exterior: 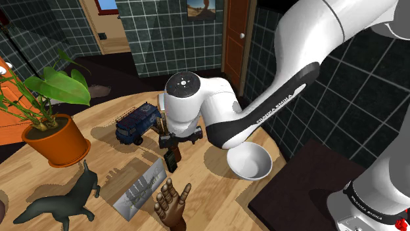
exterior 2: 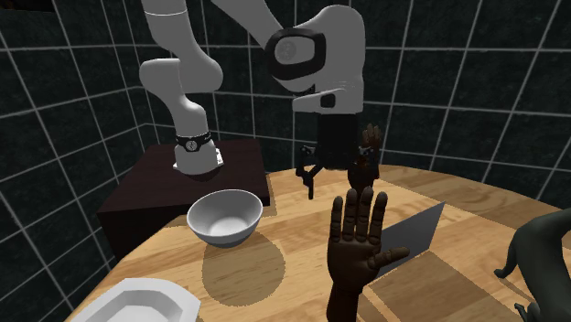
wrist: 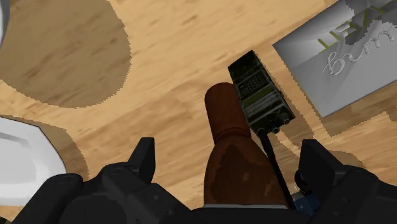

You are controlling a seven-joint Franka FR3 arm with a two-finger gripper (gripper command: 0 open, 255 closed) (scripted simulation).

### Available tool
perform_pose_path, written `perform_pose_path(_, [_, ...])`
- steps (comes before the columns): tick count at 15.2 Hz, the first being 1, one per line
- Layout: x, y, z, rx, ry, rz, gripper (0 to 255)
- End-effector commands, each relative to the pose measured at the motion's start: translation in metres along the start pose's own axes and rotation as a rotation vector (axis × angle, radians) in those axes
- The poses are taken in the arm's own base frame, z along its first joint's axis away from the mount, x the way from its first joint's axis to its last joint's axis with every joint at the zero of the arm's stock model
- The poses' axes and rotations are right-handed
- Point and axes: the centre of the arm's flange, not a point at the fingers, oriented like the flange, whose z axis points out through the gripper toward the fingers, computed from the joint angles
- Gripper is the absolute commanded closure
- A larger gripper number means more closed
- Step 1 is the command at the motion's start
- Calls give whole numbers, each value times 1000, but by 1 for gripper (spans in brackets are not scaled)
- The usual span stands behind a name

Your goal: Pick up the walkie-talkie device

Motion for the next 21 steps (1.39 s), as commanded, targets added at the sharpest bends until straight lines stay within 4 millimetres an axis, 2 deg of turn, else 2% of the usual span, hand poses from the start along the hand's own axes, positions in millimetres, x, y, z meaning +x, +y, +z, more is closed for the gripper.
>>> perform_pose_path(1, [5, -18, 17, 1, 30, 19, 0])
perform_pose_path(4, [13, -48, 38, 3, 67, 47, 0])
perform_pose_path(5, [14, -51, 41, 3, 71, 50, 0])
perform_pose_path(12, [1, -49, 78, 3, 71, 50, 0])
perform_pose_path(14, [1, -49, 78, 3, 71, 50, 0])
perform_pose_path(15, [1, -49, 78, 3, 71, 50, 255])
perform_pose_path(21, [1, -49, 78, 3, 71, 50, 255])
